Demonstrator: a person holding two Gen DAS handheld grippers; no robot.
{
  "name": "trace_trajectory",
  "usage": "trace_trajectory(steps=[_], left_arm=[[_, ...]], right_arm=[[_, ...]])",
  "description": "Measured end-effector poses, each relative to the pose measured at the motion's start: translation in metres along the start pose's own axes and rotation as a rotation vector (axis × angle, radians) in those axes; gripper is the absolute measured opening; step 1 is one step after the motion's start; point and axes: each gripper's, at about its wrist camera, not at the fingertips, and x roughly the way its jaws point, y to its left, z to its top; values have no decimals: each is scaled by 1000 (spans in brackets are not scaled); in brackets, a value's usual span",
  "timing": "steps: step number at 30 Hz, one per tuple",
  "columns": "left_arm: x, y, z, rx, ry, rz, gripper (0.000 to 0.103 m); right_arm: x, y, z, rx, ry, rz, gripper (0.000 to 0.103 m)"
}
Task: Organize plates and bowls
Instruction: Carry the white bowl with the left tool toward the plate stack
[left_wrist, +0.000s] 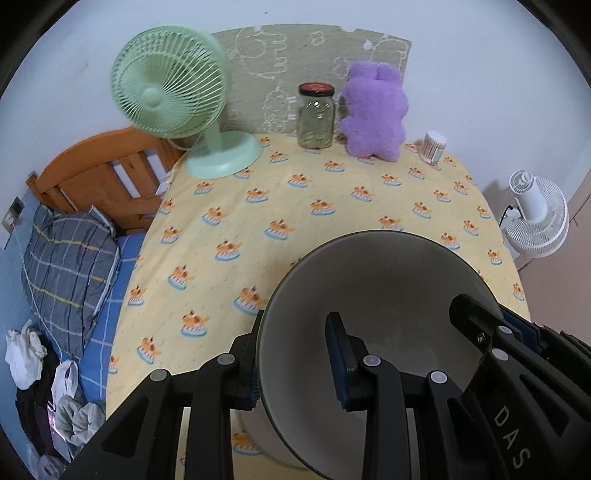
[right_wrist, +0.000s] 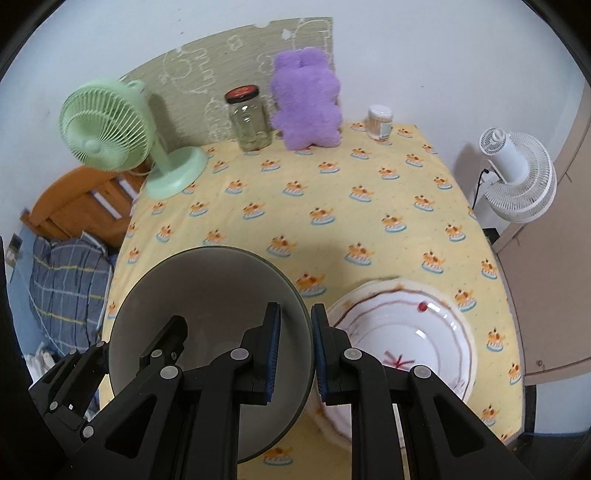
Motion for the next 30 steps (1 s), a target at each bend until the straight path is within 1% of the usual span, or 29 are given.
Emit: trace_trajectory(steps=[8, 14, 22, 30], left_arm=[[15, 24, -29, -8, 66, -5, 28], [28, 33, -44, -10, 107, -11, 28], [40, 40, -49, -11, 127, -19, 28], [49, 41, -49, -23, 130, -40, 28]], right_arm=[[17, 22, -33, -9, 62, -12, 20], [32, 27, -48, -8, 102, -23, 20], [44, 33, -53, -11, 119, -34, 20], [47, 35, -51, -28, 92, -56, 20]])
